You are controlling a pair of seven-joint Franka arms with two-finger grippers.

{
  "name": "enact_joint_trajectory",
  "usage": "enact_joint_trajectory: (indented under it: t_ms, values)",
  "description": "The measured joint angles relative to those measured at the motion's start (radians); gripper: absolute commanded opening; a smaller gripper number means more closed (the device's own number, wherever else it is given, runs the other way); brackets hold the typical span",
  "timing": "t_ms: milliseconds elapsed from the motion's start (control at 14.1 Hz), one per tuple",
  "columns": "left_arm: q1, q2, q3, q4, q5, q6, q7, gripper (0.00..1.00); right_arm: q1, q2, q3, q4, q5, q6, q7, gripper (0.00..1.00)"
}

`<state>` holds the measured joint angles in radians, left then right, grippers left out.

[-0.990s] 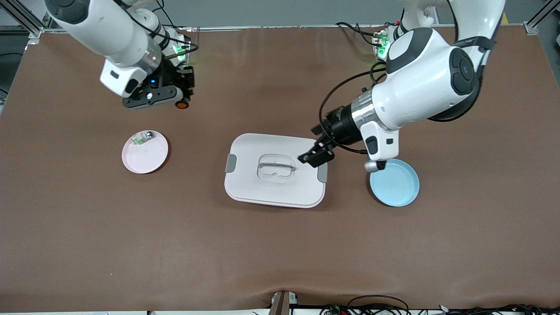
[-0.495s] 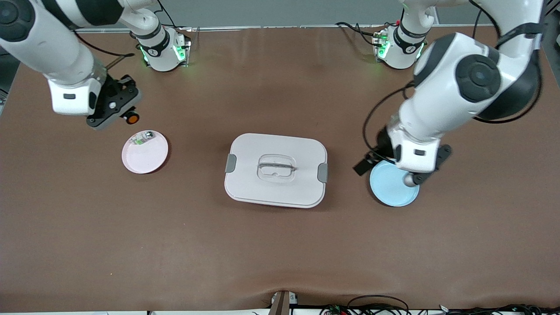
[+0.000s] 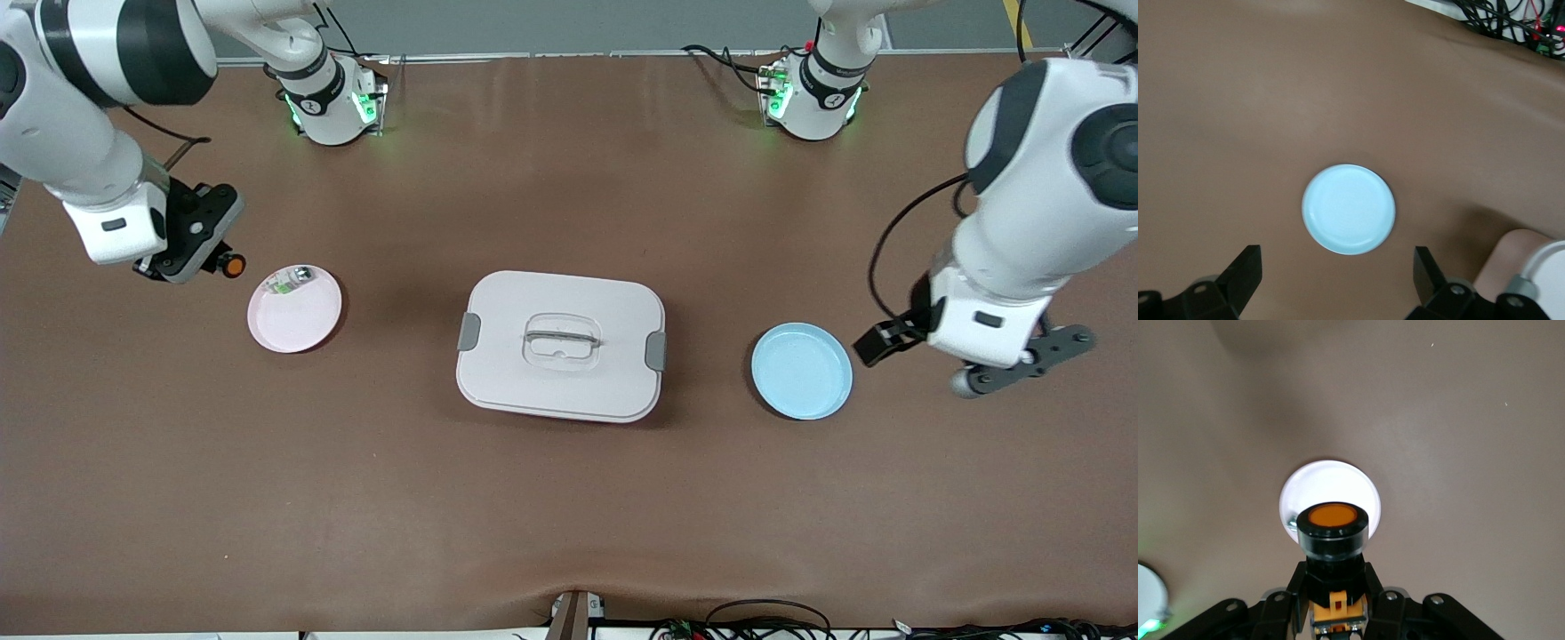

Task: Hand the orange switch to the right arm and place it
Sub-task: 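Lower the switch onto the pink plate with the right gripper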

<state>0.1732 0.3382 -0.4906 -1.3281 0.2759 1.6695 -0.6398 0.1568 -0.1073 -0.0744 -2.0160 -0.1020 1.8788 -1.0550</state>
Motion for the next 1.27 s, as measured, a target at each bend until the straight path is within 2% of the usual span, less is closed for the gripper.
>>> enact_joint_trajectory:
  t_ms: [212, 354, 424, 707, 919, 1061, 1273]
  values:
    - [0.084, -0.034, -0.001, 0.000, -0.002, -0.010, 0.155, 1.00, -0.066, 0.000, -0.001, -0.119, 0.000, 0.177, -0.136, 0.00]
    - [0.099, -0.062, 0.008, -0.001, -0.010, -0.031, 0.233, 1.00, -0.089, 0.000, 0.000, -0.191, 0.000, 0.282, -0.190, 0.00]
    - [0.076, -0.081, 0.044, -0.001, -0.027, -0.046, 0.259, 1.00, -0.100, 0.002, 0.000, -0.222, 0.000, 0.326, -0.214, 0.00]
    - [-0.110, -0.174, 0.327, -0.011, -0.184, -0.086, 0.377, 1.00, -0.140, 0.035, 0.000, -0.305, -0.001, 0.466, -0.290, 0.00]
    - [-0.224, -0.226, 0.520, -0.046, -0.256, -0.126, 0.486, 1.00, -0.162, 0.078, 0.000, -0.377, -0.001, 0.601, -0.308, 0.00]
    - [-0.253, -0.251, 0.555, -0.071, -0.272, -0.146, 0.498, 1.00, -0.162, 0.112, 0.003, -0.421, -0.001, 0.654, -0.311, 0.00]
    - [-0.264, -0.284, 0.552, -0.108, -0.274, -0.150, 0.498, 1.00, -0.148, 0.173, 0.016, -0.446, -0.001, 0.673, -0.312, 0.00]
